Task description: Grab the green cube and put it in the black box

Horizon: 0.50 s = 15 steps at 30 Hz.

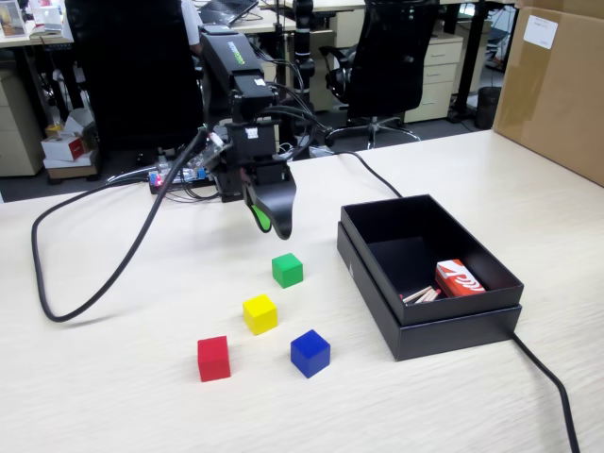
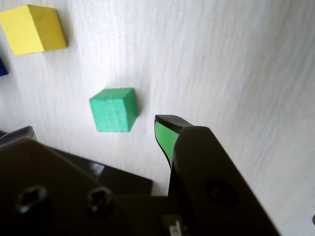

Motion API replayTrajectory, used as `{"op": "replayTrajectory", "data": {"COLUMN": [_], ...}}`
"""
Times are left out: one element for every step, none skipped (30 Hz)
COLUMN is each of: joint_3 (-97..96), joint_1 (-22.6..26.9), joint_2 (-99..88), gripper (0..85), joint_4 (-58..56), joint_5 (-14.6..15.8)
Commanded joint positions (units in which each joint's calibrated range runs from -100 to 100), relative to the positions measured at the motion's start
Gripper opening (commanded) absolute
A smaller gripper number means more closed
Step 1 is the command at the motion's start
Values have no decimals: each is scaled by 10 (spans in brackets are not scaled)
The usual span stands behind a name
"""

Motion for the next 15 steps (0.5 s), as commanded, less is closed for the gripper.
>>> {"op": "replayTrajectory", "data": {"joint_3": [62, 66, 80, 89, 98, 101, 106, 110, 117, 119, 120, 119, 118, 115, 113], "joint_1": [6, 6, 8, 10, 12, 13, 14, 15, 17, 18, 19, 19, 20, 20, 19], "joint_2": [51, 59, 85, 106, 122, 131, 139, 150, 169, 179, 187, 193, 199, 206, 210], "gripper": [473, 473, 473, 473, 475, 473, 475, 475, 473, 473, 473, 473, 472, 465, 447], "joint_4": [-6, -5, -5, -6, -6, -5, -6, -5, -5, -5, -5, -6, -6, -6, -5], "joint_5": [1, 1, 2, 3, 4, 4, 5, 5, 6, 8, 9, 9, 10, 11, 12]}}
